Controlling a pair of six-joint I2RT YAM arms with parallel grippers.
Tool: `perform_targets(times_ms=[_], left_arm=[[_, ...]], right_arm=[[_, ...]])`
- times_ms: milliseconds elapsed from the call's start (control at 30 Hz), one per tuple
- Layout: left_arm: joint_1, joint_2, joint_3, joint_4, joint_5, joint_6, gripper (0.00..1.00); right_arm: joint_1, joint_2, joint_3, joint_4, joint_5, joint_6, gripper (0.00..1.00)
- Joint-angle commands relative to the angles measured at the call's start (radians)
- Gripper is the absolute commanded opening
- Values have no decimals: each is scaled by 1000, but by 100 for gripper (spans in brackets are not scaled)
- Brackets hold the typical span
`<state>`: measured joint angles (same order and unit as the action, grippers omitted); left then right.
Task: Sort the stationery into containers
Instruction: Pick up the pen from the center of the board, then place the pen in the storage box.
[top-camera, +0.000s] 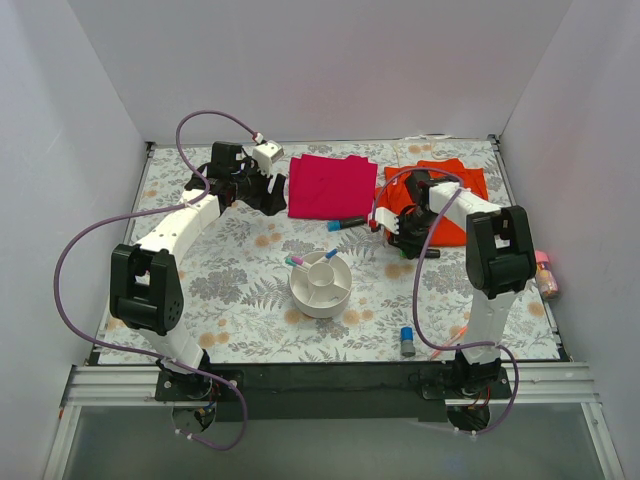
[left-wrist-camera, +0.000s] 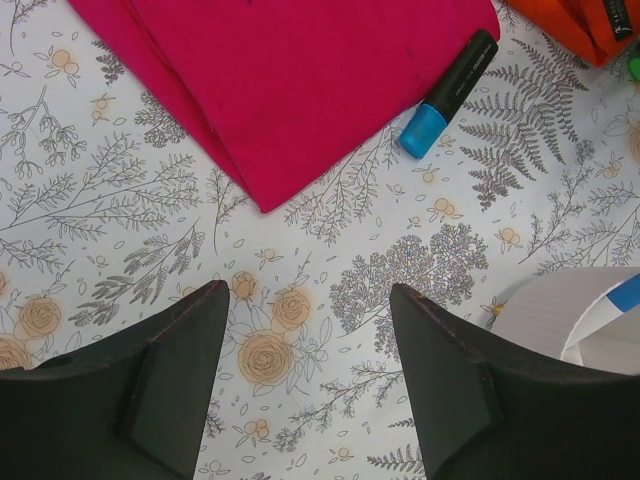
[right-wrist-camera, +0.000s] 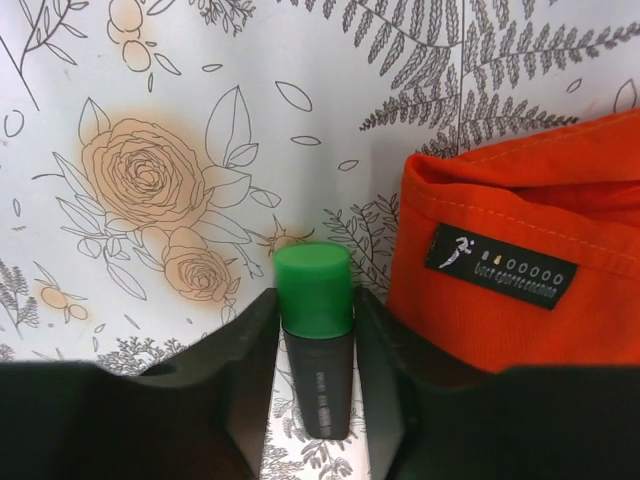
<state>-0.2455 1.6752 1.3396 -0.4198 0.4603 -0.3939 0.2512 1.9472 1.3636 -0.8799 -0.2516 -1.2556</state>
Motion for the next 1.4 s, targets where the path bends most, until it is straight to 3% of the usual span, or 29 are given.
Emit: perform_targets(times_ms=[0,133,367,467,567,633,667,767,800,900,1100,1367], left_arm=[[0,-29,1,-7,24,-8,65],[2,-25,7,-2,31,-11,65],[0,-34,-13,13,37,-17,65],[0,-52,-40,21,38,-17,65],[0,-68,-71,30,41,-26,65],[2,-77,-83,35,46,-31,65],[0,-78,-88,38,52,-33,65],[2,-80,-92,38,54,-40,65],[0,-78,-91,39,55,-45,65],[2,-80,-88,36,54,-56,65],[2,-95,-80,30,31,-53,65],[0,-81,-73,18,-43,-26,65]], right_arm=[[10,19,2,-2,14,30,35],[17,-43,-18,-2,2,44,19],[23,-214,8,-37,-81,90,8],[22,-292,54,-60,-194,143,2],[23,-355,83,-48,-351,296,1],[25,-390,83,28,-478,405,1],[28,-404,74,83,-518,550,1],[69,-500,-59,451,-577,857,1],[82,-531,-152,684,-554,928,1],[137,-631,-289,1067,-467,1136,1],[220,-643,-351,1167,-420,1323,1],[307,-671,-521,1294,-426,1383,1]])
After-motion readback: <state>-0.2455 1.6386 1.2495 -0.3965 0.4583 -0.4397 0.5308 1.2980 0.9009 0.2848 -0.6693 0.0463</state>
